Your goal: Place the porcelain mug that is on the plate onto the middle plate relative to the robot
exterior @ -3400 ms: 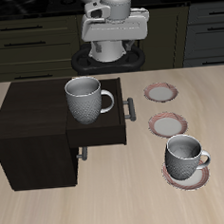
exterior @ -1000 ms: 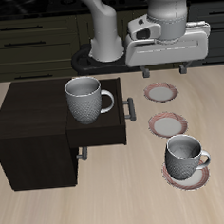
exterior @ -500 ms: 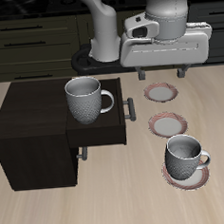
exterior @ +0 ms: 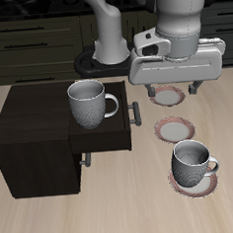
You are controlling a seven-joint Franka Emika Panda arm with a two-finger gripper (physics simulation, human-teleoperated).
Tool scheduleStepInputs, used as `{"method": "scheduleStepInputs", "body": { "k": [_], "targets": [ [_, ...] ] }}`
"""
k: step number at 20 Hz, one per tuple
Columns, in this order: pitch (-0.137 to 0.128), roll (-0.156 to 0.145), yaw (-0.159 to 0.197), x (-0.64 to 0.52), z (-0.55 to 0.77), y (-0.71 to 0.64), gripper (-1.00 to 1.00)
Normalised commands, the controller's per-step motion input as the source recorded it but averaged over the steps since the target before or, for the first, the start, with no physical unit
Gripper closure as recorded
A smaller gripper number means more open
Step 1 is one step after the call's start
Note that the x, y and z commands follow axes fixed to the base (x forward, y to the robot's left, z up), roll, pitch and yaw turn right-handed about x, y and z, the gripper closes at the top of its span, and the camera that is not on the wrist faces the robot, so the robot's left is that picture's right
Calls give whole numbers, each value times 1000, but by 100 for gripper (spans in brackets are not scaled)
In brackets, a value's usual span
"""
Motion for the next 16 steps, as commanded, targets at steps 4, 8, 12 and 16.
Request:
{"method": "scheduleStepInputs", "body": {
  "k": [4,8,12,16],
  "targets": [
    [-7,6,-13,65,-121,-18,-100],
    [9,6,-24,43,-341,63,-100],
    [14,-3,-28,23,-310,10,-100],
    [-60,-53,20,14,-414,-103,-100]
  ]
}}
